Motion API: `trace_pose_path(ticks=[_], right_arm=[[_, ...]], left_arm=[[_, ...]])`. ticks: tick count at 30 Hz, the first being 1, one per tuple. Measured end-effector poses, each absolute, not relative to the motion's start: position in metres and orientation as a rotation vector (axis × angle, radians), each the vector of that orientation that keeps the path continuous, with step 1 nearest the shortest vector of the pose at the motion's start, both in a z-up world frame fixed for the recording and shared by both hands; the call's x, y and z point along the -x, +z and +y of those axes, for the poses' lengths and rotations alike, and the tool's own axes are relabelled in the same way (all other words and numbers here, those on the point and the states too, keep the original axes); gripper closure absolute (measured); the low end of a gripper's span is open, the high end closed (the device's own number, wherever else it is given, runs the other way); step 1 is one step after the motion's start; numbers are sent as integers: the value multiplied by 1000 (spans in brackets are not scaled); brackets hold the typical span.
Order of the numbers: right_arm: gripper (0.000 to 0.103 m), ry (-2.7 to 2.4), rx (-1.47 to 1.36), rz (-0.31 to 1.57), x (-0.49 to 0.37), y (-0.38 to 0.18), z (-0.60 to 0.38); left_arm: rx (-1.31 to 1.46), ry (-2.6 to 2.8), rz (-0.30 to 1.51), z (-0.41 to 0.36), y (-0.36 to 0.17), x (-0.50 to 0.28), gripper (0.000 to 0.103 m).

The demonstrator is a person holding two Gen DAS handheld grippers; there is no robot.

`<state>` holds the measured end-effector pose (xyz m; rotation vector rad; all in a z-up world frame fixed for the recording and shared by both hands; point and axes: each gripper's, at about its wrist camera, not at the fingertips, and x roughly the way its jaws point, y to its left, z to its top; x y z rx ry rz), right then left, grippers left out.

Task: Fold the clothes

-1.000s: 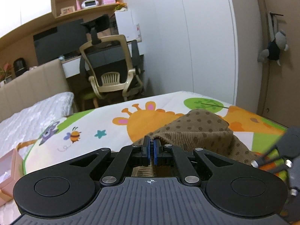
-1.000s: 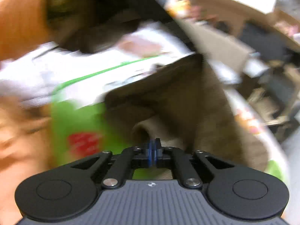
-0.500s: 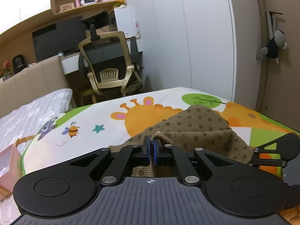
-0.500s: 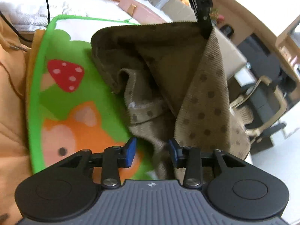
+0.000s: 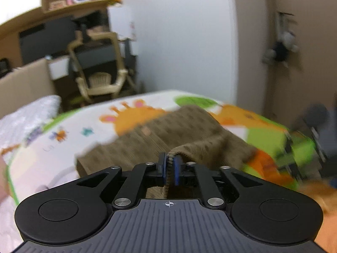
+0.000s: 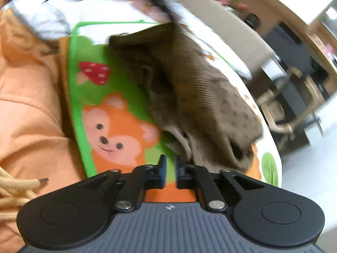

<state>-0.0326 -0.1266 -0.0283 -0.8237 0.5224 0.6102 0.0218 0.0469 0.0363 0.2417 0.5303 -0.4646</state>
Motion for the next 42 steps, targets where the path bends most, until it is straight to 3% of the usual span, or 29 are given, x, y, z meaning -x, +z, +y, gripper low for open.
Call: trace_pose_path(ticks=[2, 11, 14, 18, 25, 27, 29, 32, 36, 42], right_arm=[[64, 529, 741, 521, 23, -28, -137], [63, 328, 712, 501, -17, -59, -155], [89, 255, 663, 417, -27, -49, -153], [90, 120, 534, 345, -16, -13, -186], [84, 116, 477, 502, 11, -40, -228], [66, 174, 462, 544, 20, -50, -230], [54, 215, 424, 547, 23, -45, -233], [46, 267, 354, 532, 23, -31, -237], [18, 371, 187, 492, 4, 2, -236], [18, 430, -12, 570, -79, 5, -220]], left_arm=[[-236, -469, 578, 52, 18, -10, 73], [-189, -310, 698, 85, -27, -7, 47], [-186, -281, 704, 91, -31, -9, 42], [-193, -233, 707, 101, -36, -9, 36], [-223, -135, 709, 121, -36, -1, 23], [-217, -129, 711, 126, -32, 1, 23], [-154, -162, 713, 132, -23, -1, 20], [-17, -225, 715, 139, -5, -12, 16], [148, -265, 698, 138, 17, -51, 11], [314, -243, 710, 139, 18, -123, 10]])
